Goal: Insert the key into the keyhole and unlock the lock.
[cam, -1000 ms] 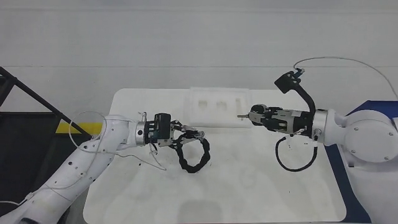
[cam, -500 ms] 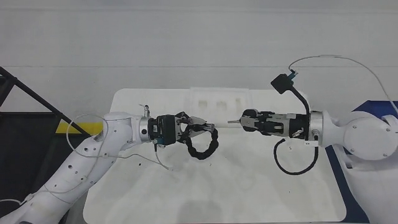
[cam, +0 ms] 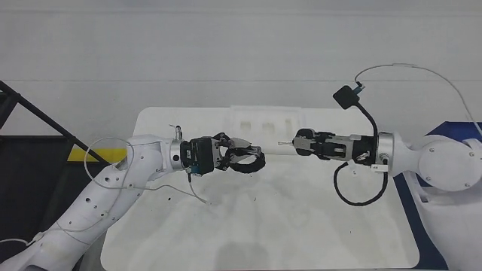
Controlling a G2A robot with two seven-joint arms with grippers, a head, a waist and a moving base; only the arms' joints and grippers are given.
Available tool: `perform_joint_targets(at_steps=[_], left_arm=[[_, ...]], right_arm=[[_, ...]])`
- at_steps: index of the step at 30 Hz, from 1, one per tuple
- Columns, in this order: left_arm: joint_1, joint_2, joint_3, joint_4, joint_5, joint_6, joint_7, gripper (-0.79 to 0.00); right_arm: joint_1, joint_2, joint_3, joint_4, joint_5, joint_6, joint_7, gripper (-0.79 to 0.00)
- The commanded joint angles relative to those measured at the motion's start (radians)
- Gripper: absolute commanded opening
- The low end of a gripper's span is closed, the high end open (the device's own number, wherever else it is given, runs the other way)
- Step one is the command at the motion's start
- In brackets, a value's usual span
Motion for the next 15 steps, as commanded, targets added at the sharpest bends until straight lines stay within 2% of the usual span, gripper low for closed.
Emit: perform_joint_targets(at_steps=[1,6,10,15], left_arm=[[0.014,-0.002,-0.004,-0.001,-0.006,0.039,-0.02,-0.785],[0.011,-0.017,0.024,0.032,0.015,0.081,0.045,-0.785],[-0.017,-0.033,0.059,0.065,0.07,0.122,0.114,-0.785],[-0.049,-0.049,0.098,0.092,0.129,0.141,0.194,-0.785]], right_arm=[[-0.006,0.002,-0.002,0.004,0.03,0.027,0.02,-0.785],[0.027,0.008,-0.041,0.049,0.096,0.069,0.178,-0.785],[0.049,0.01,-0.082,0.078,0.109,0.082,0.223,-0.785],[0.074,0.007,-0.134,0.12,0.134,0.076,0.225,-0.785]])
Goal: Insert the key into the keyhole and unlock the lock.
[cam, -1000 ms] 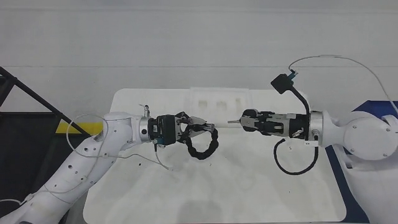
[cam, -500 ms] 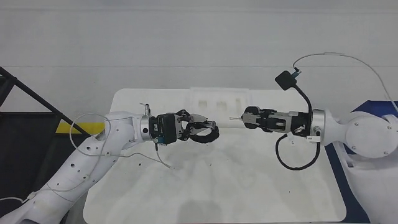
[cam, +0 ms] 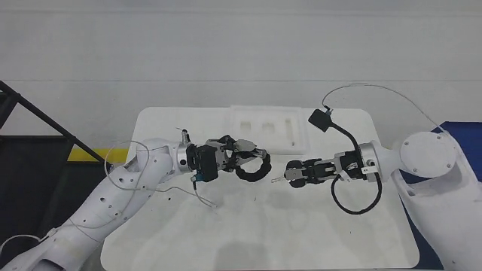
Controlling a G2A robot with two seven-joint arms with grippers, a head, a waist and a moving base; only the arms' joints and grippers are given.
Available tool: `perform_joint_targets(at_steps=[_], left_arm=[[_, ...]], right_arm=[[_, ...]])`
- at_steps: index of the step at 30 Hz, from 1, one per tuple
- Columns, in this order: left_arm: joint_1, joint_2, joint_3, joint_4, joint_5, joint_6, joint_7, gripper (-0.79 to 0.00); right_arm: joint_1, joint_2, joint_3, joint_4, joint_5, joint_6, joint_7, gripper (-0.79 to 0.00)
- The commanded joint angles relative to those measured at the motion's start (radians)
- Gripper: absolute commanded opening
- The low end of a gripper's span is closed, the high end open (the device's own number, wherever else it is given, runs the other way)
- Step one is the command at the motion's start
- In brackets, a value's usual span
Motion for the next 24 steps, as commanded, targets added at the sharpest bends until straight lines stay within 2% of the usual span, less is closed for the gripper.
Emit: perform_joint_targets(at_steps=[1,10,24], left_arm=[[-0.011,-0.005,0.011,0.009,0.018,0.002,0.017,-0.785],[-0.038,-0.023,0.051,0.008,0.068,-0.018,0.065,-0.785],[-0.058,-0.042,0.076,0.021,0.106,-0.032,0.09,-0.785]], right_arm=[[0.01,-0.002,-0.018,0.019,0.015,-0.004,-0.005,-0.785],[0.05,-0.007,-0.079,0.086,0.05,-0.014,-0.03,-0.785],[0.074,-0.004,-0.116,0.097,0.084,-0.029,-0.029,-0.785]])
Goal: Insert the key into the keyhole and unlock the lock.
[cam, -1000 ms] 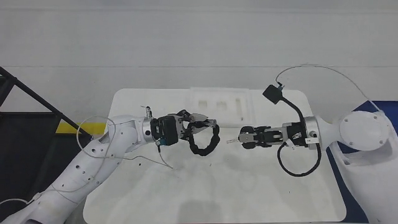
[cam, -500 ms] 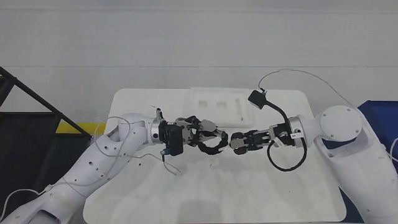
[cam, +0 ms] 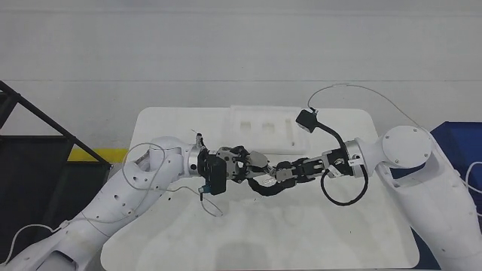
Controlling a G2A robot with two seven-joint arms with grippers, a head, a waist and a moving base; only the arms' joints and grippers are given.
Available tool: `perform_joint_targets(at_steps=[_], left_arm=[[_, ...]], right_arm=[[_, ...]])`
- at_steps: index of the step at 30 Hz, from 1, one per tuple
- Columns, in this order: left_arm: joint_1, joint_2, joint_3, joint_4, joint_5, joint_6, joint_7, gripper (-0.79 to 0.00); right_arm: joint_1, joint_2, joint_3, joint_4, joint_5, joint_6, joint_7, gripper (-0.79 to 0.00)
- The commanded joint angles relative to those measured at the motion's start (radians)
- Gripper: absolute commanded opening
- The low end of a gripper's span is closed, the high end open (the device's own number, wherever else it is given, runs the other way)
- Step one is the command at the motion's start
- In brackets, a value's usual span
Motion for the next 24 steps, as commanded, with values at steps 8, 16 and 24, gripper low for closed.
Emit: perform_joint_targets(at_steps=[8,16,24], left_arm=[[-0.001,-0.01,0.008,0.013,-0.008,-0.013,-0.005,-0.785],[0.025,-0.014,-0.032,0.04,-0.081,0.026,-0.08,-0.785],[0.082,-0.011,-0.086,0.017,-0.122,0.1,-0.184,-0.785]], right_arm=[[0.006,0.004,-0.01,0.007,0.009,-0.006,-0.013,-0.785],[-0.002,0.015,0.021,-0.012,-0.004,-0.006,-0.034,-0.785],[-0.029,0.028,0.055,-0.15,-0.131,0.074,-0.157,-0.785]])
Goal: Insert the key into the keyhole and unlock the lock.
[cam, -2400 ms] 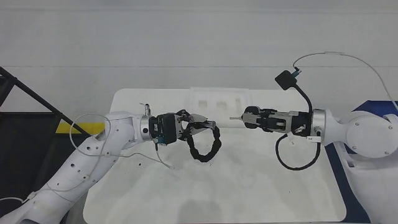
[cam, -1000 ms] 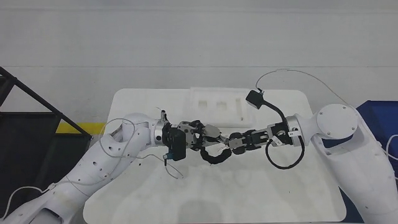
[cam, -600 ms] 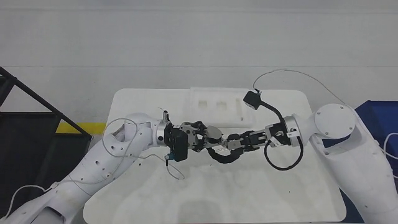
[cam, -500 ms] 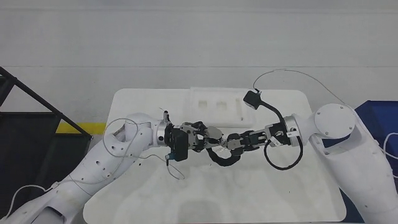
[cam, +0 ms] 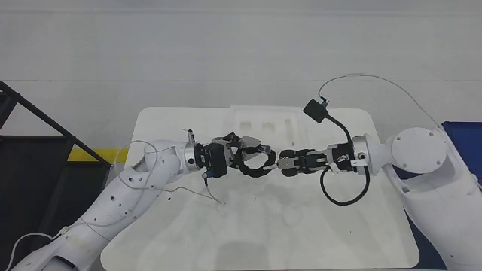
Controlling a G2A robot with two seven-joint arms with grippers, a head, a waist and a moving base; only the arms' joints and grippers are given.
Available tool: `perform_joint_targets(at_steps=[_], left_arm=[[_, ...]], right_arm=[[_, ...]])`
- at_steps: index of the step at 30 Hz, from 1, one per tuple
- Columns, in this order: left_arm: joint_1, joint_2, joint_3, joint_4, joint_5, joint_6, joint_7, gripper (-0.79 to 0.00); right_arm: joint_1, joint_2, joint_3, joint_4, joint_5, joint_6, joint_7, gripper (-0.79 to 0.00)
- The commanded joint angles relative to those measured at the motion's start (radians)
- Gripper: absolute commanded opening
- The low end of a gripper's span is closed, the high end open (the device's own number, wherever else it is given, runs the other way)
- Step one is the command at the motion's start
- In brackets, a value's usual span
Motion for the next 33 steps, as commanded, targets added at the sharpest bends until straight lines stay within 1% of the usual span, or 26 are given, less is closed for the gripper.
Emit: perform_joint_targets(at_steps=[1,5,10,16,26,28,30,33], left_arm=[[0.015,0.001,-0.01,-0.008,-0.009,0.009,-0.011,-0.785],[0.04,0.002,-0.024,-0.016,-0.015,0.019,-0.015,-0.785],[0.061,0.001,-0.037,-0.021,-0.014,0.037,-0.015,-0.785],[0.066,-0.007,-0.036,-0.012,-0.005,0.057,-0.021,-0.785],[0.069,-0.029,-0.018,0.021,0.002,0.133,-0.008,-0.785],[0.065,-0.032,-0.012,0.028,0.018,0.14,-0.002,-0.785],[0.063,-0.037,-0.006,0.036,0.03,0.149,0.002,-0.785],[0.061,-0.043,-0.002,0.047,0.037,0.166,0.003,-0.785]], right_arm=[[-0.012,0.002,0.006,-0.042,-0.039,0.039,-0.051,-0.785],[-0.038,0.008,0.013,-0.116,-0.135,0.123,-0.136,-0.785],[-0.051,0.015,0.021,-0.16,-0.202,0.19,-0.156,-0.785],[-0.06,0.021,0.033,-0.183,-0.223,0.222,-0.159,-0.785],[-0.061,0.024,0.02,-0.19,-0.258,0.29,-0.189,-0.785],[-0.06,0.024,0.016,-0.185,-0.257,0.298,-0.195,-0.785],[-0.062,0.022,0.026,-0.176,-0.238,0.311,-0.226,-0.785],[-0.062,0.022,0.029,-0.175,-0.234,0.31,-0.231,-0.785]])
